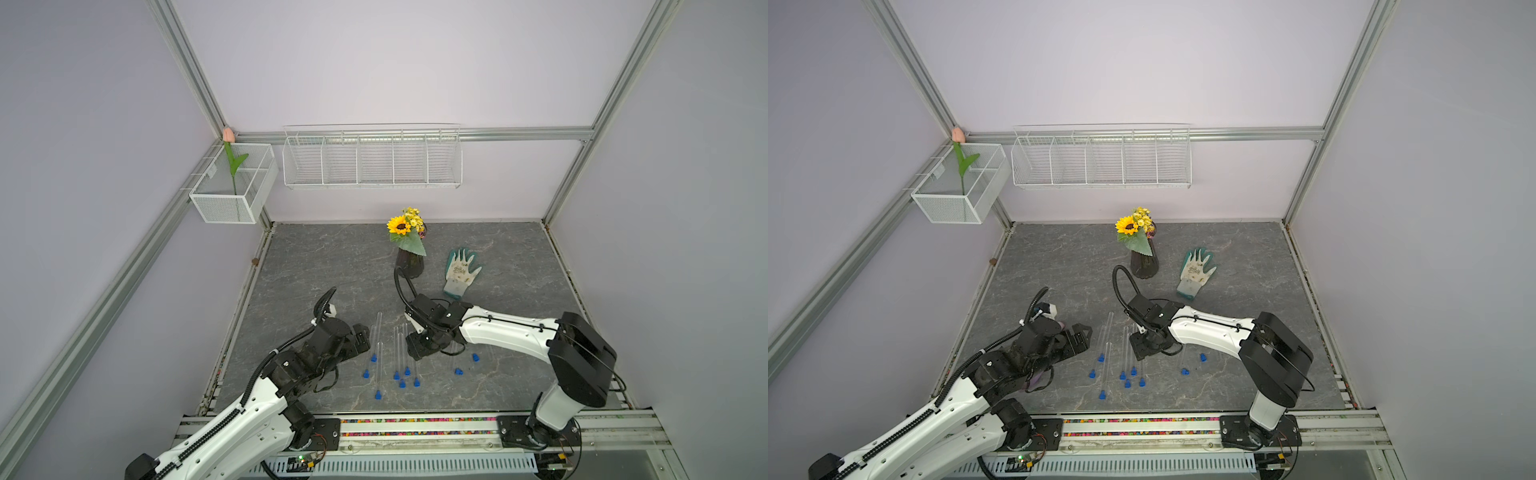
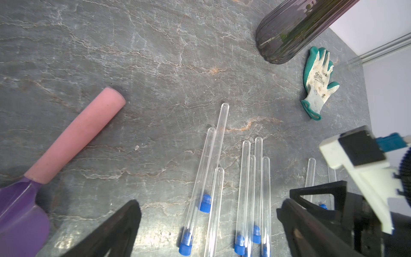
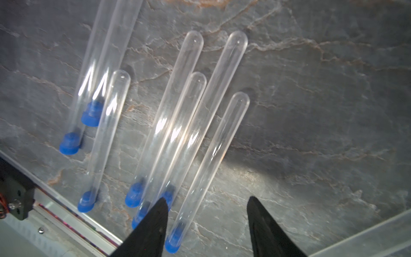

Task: Remove stoppers from test tubes
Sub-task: Pick up the test tube at the center of the board.

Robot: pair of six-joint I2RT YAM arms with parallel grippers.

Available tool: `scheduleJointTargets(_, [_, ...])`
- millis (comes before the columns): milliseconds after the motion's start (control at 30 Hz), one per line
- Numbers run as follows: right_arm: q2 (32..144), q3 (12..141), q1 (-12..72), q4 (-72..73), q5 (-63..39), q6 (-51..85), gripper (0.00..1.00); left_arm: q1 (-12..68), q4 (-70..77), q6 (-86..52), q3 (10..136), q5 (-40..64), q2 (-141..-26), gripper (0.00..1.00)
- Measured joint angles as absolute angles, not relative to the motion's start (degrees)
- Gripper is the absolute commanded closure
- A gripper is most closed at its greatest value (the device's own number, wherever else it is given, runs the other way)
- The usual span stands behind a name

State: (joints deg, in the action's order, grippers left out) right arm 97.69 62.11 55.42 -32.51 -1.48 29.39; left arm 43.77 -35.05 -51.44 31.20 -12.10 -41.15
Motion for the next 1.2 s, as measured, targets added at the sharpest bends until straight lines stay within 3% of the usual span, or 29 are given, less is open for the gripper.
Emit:
scheduleJointTargets(267, [101.62,62.46,56.01,-32.56,-0.56,29.41,0.5,43.77,-35.53,-51.42,31.18,-11.97,-40.6,0.0])
scheduleJointTargets(633, [103.61,64.34,57.12,-34.79,4.36,29.15,0.53,43.75,-35.55,-51.4,30.65,-11.97,-40.05,0.0])
scheduleJointTargets(933, [103.94,64.62,57.47,-37.41,7.68,28.49,0.7,43.75,-35.57,-51.4,30.61,-11.94,-40.01,0.0])
scheduleJointTargets(1200, [103.92,64.62,57.47,-37.91,8.12,28.75,0.78,43.75,-35.57,-51.42,30.61,-11.9,-39.86,0.0])
